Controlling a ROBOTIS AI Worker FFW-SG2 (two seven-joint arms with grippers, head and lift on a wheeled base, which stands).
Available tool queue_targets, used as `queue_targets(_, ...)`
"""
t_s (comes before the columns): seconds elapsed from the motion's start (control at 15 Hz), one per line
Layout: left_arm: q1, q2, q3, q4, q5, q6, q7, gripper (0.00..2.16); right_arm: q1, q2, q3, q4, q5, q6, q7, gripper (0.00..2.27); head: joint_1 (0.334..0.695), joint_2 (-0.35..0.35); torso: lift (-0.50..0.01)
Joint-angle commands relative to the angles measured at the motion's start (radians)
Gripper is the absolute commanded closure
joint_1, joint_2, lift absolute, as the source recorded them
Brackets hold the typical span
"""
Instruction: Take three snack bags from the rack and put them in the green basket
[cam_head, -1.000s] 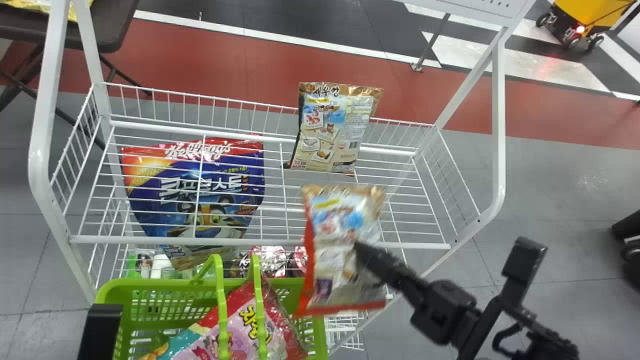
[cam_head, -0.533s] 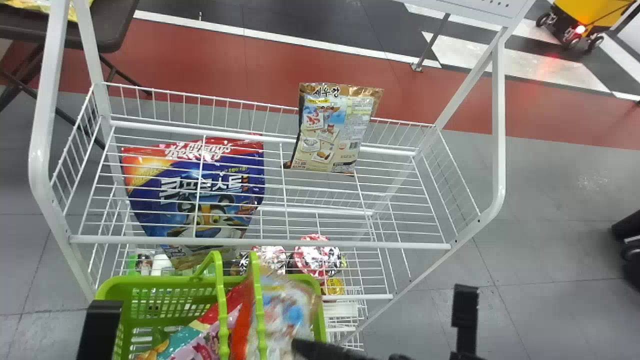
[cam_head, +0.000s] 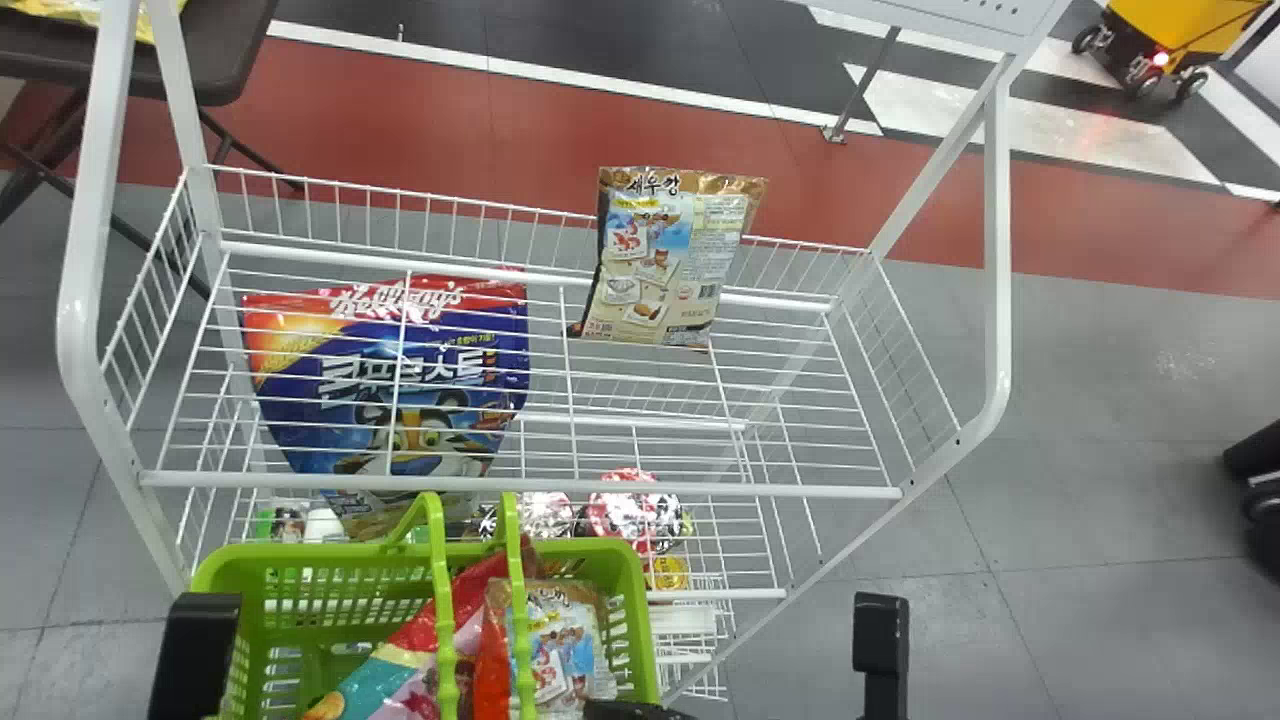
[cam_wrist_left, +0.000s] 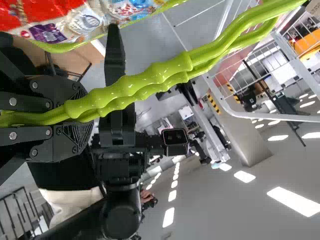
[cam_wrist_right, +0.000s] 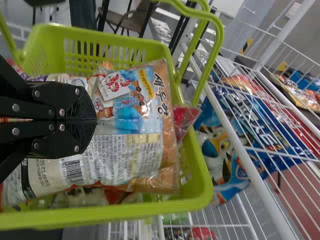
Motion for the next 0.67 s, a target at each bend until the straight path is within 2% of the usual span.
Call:
queue_targets(0.0,-0.006,-0.001,-0.001,0.005,0.000,-0.001,0.001,1.37,-0.003,0.001,-0.006,0.002,-0.014,-0.007,0.002,0.32,0.695,-0.350,-0.008)
queue_targets(0.07,-0.006,-0.001,-0.001,0.006,0.002,-0.001,0.001,1.37,-0.002,0.004,-0.017,-0.002,-0.023,-0.010,0.002,0.00,0.695,-0.350,-0.008)
queue_targets(0.33,-0.006,-0.003,-0.001,0.011,0.002,-0.004,0.002,1.37,0.004,0.007,-0.052,-0.041,-0.038,-0.117,0.041,0.06,0.695,-0.350,-0.008)
queue_targets(0.47,-0.004,-0.003,-0.001,0.011,0.002,-0.004,0.002,1.37,0.016,0.013,-0.048,-0.061,-0.011,-0.301,0.041,0.06,0.695,-0.350,-0.008)
queue_targets(0.6,-0.002,-0.006,-0.001,0.011,0.000,-0.004,0.005,1.37,0.030,0.039,-0.012,-0.070,0.054,-0.568,0.032,0.06,0.695,-0.350,-0.008)
